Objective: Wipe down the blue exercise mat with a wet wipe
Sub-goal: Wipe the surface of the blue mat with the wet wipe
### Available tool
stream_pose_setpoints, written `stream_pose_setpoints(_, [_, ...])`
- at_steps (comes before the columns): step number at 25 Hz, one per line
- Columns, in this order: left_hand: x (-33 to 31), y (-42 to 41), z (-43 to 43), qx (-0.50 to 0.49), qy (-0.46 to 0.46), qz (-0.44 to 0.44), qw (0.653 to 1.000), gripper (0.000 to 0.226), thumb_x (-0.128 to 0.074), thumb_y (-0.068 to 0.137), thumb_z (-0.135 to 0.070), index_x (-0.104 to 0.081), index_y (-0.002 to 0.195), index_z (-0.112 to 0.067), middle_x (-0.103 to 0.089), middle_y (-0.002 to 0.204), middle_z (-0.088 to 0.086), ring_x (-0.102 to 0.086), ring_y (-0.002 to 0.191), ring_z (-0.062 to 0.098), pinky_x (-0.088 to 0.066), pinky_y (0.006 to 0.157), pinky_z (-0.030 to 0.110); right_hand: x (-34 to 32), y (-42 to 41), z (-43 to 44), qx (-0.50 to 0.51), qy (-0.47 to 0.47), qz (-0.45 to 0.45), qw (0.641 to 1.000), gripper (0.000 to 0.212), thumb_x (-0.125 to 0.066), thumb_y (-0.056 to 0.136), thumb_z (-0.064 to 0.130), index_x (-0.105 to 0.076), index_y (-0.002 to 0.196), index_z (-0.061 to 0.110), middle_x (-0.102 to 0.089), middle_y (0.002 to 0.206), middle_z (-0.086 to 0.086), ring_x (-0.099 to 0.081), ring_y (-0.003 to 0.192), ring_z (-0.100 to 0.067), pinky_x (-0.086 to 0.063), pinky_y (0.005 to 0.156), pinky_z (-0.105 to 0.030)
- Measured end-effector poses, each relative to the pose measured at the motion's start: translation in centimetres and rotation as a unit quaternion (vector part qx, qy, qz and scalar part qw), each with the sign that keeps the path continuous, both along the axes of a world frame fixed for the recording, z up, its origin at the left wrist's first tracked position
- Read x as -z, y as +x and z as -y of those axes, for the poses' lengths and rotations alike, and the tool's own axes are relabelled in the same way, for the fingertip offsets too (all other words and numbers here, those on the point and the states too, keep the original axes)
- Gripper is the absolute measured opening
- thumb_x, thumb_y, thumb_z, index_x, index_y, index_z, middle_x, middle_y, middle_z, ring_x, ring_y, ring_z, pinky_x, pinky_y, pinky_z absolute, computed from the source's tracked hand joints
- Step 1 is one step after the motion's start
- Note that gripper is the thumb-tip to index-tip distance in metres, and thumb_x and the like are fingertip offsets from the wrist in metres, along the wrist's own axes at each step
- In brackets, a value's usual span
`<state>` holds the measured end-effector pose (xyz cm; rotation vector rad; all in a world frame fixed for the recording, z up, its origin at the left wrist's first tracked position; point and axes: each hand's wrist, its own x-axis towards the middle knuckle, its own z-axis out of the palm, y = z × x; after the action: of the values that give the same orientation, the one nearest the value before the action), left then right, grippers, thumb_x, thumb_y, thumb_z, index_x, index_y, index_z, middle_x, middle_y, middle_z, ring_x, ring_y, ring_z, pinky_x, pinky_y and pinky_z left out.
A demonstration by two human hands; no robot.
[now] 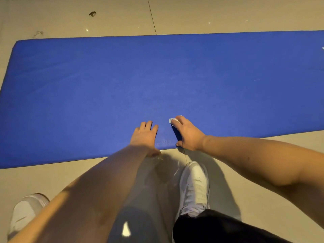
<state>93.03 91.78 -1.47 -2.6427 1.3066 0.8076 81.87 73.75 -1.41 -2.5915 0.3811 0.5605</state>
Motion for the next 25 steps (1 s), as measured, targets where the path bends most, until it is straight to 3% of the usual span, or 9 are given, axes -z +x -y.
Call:
stream_pose_setpoints(2, [1.1,-0.5,0.0,0.018,0.041,0.039,0.998,0.12,-0.079,0.065,-0.064,-0.015,0.156,-0.02,-0.013,0.159,0.007,-0.021,0.143,0.028,-0.03,0.113,0.039,0.7,-0.4,0.1,-0.039,-0.011,0.002,0.999,0.106,-0.082,0.075,0.027,-0.016,0.157,0.013,-0.017,0.155,-0.004,-0.025,0.141,-0.028,-0.039,0.112,-0.04])
stream_pose_setpoints(4, [1.9,-1.0,0.1,0.025,0.065,0.086,0.994,0.121,-0.08,0.067,-0.06,-0.01,0.157,-0.019,-0.012,0.16,0.009,-0.021,0.143,0.029,-0.029,0.114,0.039,1.0,-0.6,0.4,-0.066,-0.017,0.008,0.998,0.108,-0.08,0.077,0.029,-0.01,0.158,0.012,-0.011,0.158,-0.004,-0.016,0.145,-0.026,-0.036,0.114,-0.038])
stream_pose_setpoints(8, [2.2,-1.3,0.5,0.046,0.051,0.146,0.987,0.092,-0.074,0.077,-0.04,-0.024,0.15,-0.014,-0.028,0.151,0.012,-0.036,0.127,0.031,-0.04,0.097,0.038,1.3,-0.8,0.3,-0.087,-0.02,0.02,0.996,0.111,-0.08,0.08,0.037,-0.006,0.158,0.01,-0.008,0.161,-0.007,-0.007,0.149,-0.025,-0.027,0.118,-0.033])
stream_pose_setpoints(11, [1.5,-1.0,0.8,0.047,0.05,0.121,0.99,0.076,-0.07,0.081,-0.026,-0.03,0.144,-0.011,-0.032,0.146,0.015,-0.037,0.122,0.032,-0.044,0.086,0.038,1.3,-1.0,0.5,-0.104,-0.025,0.03,0.994,0.111,-0.08,0.081,0.039,-0.005,0.158,0.01,-0.007,0.161,-0.006,-0.006,0.149,-0.025,-0.03,0.116,-0.034])
stream_pose_setpoints(14, [0.1,-0.8,1.1,0.038,0.057,0.062,0.996,0.066,-0.073,0.08,-0.03,-0.036,0.132,-0.012,-0.034,0.138,0.011,-0.037,0.12,0.03,-0.038,0.07,0.034,0.6,-1.2,0.8,-0.125,-0.036,0.02,0.991,0.11,-0.077,0.082,0.034,-0.001,0.158,0.009,-0.006,0.162,-0.007,-0.003,0.15,-0.026,-0.03,0.115,-0.034])
stream_pose_setpoints(18, [-2.3,0.4,1.1,0.058,0.051,0.013,0.997,0.048,-0.067,0.078,-0.031,-0.041,0.116,-0.016,-0.048,0.118,0.006,-0.045,0.108,0.026,-0.048,0.069,0.036,0.2,-1.8,1.2,-0.156,-0.137,0.018,0.978,0.106,-0.073,0.081,0.014,0.0,0.158,0.005,-0.011,0.16,-0.015,-0.012,0.148,-0.033,-0.033,0.115,-0.04])
stream_pose_setpoints(21, [-4.1,0.9,1.3,0.093,0.059,0.017,0.994,0.045,-0.063,0.086,-0.034,-0.042,0.12,-0.014,-0.056,0.114,0.007,-0.053,0.103,0.027,-0.046,0.073,0.035,-1.0,-1.8,2.1,-0.181,-0.217,0.003,0.959,0.099,-0.069,0.081,0.009,-0.006,0.156,0.002,-0.017,0.155,-0.018,-0.024,0.141,-0.036,-0.039,0.109,-0.041])
stream_pose_setpoints(25, [-7.1,0.7,0.5,0.084,0.014,0.05,0.995,0.038,-0.055,0.092,-0.037,-0.043,0.122,-0.018,-0.058,0.11,0.003,-0.055,0.098,0.026,-0.05,0.075,0.039,-4.6,-0.6,2.4,-0.174,-0.213,-0.016,0.961,0.095,-0.069,0.083,0.011,-0.01,0.157,0.005,-0.027,0.148,-0.013,-0.034,0.13,-0.033,-0.045,0.097,-0.038])
